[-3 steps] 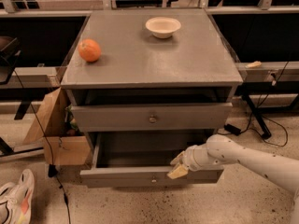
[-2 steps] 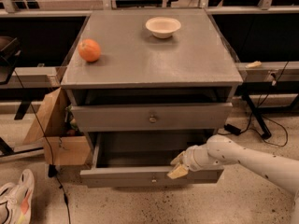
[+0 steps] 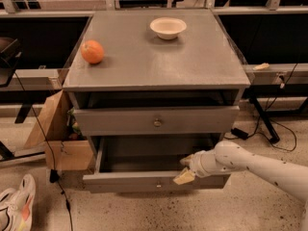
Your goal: Close middle drawer
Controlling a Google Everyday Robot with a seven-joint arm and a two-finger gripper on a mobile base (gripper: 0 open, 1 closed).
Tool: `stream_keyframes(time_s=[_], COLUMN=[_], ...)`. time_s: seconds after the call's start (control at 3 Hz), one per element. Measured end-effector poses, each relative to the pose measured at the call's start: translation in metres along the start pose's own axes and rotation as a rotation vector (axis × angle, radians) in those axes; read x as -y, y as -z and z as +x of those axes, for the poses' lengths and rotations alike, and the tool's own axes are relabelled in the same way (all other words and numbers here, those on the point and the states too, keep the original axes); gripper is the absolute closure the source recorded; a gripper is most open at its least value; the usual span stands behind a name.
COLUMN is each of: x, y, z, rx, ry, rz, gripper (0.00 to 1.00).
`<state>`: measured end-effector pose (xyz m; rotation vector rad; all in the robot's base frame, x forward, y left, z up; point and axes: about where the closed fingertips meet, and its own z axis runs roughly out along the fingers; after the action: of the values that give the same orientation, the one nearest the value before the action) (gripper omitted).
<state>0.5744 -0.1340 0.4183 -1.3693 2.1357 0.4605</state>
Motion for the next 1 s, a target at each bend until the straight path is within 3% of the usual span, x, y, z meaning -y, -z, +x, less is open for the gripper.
stream_keyframes(time_s=[0.33, 1.0], x=[0.0124, 0.0144], y=[-0.0011, -0.0030], z=[0.0056, 0.0045], rx=[0.007, -0.004], ry=[-0.041, -0.032], rz=[0.035, 0.035], gripper=[0.00, 0.00])
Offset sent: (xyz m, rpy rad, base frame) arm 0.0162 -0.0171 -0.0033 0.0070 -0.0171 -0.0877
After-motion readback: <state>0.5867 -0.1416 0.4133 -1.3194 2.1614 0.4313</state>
